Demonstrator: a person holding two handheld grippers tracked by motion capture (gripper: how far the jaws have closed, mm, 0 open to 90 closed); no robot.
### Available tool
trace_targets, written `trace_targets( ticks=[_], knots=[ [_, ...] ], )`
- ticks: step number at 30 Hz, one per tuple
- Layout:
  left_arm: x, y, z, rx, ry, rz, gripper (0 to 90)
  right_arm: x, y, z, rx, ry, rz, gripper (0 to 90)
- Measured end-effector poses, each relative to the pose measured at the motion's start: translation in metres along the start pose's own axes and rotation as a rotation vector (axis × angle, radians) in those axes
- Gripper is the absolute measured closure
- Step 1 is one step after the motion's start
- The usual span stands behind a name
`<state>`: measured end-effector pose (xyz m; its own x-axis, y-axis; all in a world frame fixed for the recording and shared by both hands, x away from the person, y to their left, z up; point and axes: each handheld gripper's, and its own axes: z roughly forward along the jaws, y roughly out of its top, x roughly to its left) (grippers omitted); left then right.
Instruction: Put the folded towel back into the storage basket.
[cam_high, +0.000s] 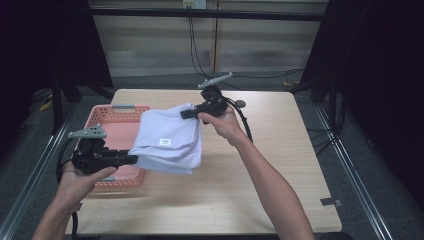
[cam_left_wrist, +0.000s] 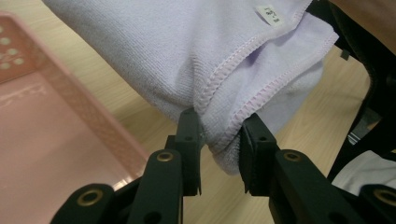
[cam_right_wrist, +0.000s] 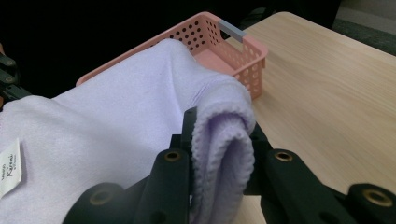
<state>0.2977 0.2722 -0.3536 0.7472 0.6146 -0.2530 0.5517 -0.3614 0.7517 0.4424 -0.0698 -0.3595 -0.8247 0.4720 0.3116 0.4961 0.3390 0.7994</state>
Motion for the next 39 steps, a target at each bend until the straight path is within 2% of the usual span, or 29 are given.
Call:
trace_targets(
  ticks=[3, 7, 15, 17, 19, 23, 27, 28, 29, 33, 36, 37, 39],
  knots=[
    [0.011, -0.005, -0.01, -0.015, 0.008, -0.026, 72.1, 0.006, 0.013, 0.016, 0.003, 0.003, -0.01, 76.8],
    [0.024, -0.011, -0.021, -0.038, 0.033, -0.051, 72.2, 0.011, 0.023, 0.027, 0.003, 0.002, -0.02, 76.8],
    [0.042, -0.023, -0.045, -0.055, 0.068, -0.094, 72.3, 0.022, 0.047, 0.059, 0.011, 0.026, -0.033, 76.8],
    [0.043, -0.024, -0.049, -0.051, 0.071, -0.089, 72.3, 0.023, 0.049, 0.062, 0.008, 0.026, -0.035, 76.8],
    [0.046, -0.027, -0.054, -0.052, 0.085, -0.091, 72.4, 0.028, 0.056, 0.071, 0.006, 0.035, -0.038, 76.8],
    [0.055, -0.032, -0.065, -0.059, 0.094, -0.115, 72.5, 0.032, 0.06, 0.082, 0.011, 0.043, -0.042, 76.8],
    [0.061, -0.038, -0.074, -0.056, 0.12, -0.107, 72.5, 0.036, 0.064, 0.1, 0.008, 0.051, -0.044, 76.8],
    [0.061, -0.04, -0.075, -0.064, 0.13, -0.127, 72.5, 0.036, 0.064, 0.1, 0.008, 0.051, -0.044, 76.8],
    [0.063, -0.042, -0.077, -0.058, 0.13, -0.127, 72.6, 0.04, 0.067, 0.107, 0.006, 0.051, -0.05, 76.8],
    [0.07, -0.048, -0.086, -0.066, 0.143, -0.141, 72.6, 0.046, 0.073, 0.118, 0.013, 0.06, -0.058, 76.8],
    [0.076, -0.051, -0.091, -0.063, 0.158, -0.152, 72.6, 0.048, 0.075, 0.124, 0.012, 0.054, -0.058, 76.8],
    [0.081, -0.053, -0.093, -0.065, 0.169, -0.172, 72.7, 0.049, 0.077, 0.131, 0.019, 0.055, -0.052, 76.8],
    [0.083, -0.054, -0.094, -0.059, 0.171, -0.174, 72.7, 0.048, 0.077, 0.134, 0.013, 0.054, -0.052, 76.8]
  ],
)
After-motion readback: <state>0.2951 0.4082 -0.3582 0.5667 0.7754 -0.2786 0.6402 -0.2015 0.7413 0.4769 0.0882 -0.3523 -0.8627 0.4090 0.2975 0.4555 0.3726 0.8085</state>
